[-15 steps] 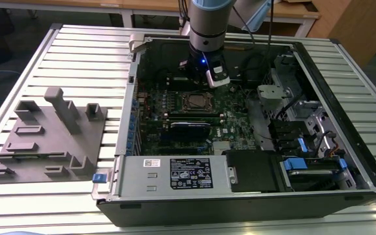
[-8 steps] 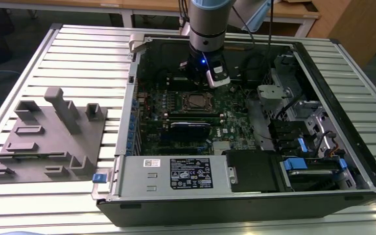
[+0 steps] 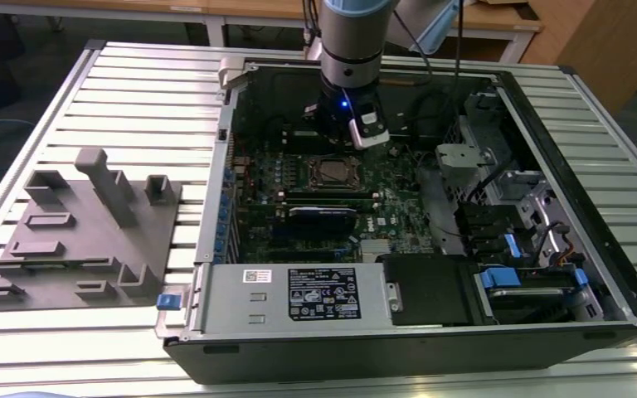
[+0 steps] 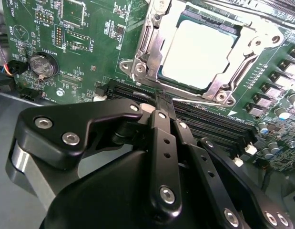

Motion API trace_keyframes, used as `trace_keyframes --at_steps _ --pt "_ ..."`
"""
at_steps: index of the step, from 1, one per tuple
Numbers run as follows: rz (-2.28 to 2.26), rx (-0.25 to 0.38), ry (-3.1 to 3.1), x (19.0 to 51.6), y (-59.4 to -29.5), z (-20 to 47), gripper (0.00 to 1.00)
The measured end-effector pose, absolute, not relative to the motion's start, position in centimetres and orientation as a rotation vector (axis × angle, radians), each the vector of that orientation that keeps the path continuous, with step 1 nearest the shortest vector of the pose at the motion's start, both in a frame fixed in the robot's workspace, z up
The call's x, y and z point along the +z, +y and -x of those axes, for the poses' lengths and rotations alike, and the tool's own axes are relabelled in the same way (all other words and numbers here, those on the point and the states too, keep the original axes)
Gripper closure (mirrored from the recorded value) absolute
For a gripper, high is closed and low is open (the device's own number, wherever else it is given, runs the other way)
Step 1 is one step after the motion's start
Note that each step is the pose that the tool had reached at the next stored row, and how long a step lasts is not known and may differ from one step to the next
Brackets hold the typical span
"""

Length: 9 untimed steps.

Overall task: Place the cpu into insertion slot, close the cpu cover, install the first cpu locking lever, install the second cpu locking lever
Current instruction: 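Install the first cpu locking lever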

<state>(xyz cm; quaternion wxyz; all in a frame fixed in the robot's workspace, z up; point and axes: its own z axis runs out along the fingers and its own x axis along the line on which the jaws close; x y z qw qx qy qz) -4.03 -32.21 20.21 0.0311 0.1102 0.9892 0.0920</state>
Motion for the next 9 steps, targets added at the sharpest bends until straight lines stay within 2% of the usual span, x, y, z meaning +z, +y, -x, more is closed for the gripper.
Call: trace_keyframes --at_steps 9 --pt "-0.378 0.282 3.041 20.21 -32.01 4.07 0.89"
